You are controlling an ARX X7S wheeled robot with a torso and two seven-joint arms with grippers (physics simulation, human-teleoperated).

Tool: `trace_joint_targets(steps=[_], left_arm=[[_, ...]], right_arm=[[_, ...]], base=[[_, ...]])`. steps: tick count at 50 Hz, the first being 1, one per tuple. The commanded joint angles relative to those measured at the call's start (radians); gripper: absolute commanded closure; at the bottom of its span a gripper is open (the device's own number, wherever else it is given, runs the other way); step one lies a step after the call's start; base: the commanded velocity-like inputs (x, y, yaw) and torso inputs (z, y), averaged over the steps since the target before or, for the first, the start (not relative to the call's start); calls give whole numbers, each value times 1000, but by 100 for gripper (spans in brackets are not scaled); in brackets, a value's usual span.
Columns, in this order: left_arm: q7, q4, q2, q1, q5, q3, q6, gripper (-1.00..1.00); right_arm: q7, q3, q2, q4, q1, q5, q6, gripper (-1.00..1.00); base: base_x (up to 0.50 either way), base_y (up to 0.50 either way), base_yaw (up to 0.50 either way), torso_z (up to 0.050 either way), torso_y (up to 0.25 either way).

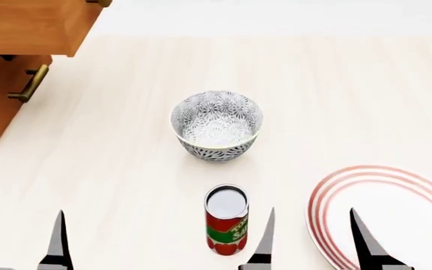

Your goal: Put the ketchup in the top drawer of the cabinet.

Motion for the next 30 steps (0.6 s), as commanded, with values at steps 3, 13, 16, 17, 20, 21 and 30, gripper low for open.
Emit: trace_joint_targets(steps=[3,13,16,17,20,21,30], left_arm=[[-11,10,-17,-7,-16,15,-12,-100],[-21,-6,-25,-9,-19,27,-3,-100],[-25,-5,-27,-9,-22,28,-4,-100],[-27,-5,-27,-8,-22,28,-3,-100],[-31,-5,-30,-10,-23,30,-5,-100],[-33,-4,-31,-10,-23,30,-5,-100],[-44,-6,-34,-7,-35,30,-1,-100]], right_arm=[[15,-17,15,4,6,8,2,-100],[22,-21,25,3,10,24,15,-100],[24,-22,28,7,11,27,13,-100],[23,-23,28,10,10,29,9,-100],[28,-24,31,8,13,31,14,-100],[28,-27,31,11,11,30,9,-100],[46,-33,38,6,11,24,12,-100]], base=[[500,0,0,0,0],[500,0,0,0,0],[500,0,0,0,0],[500,0,0,0,0],[500,0,0,0,0],[500,0,0,0,0],[342,219,0,0,2]])
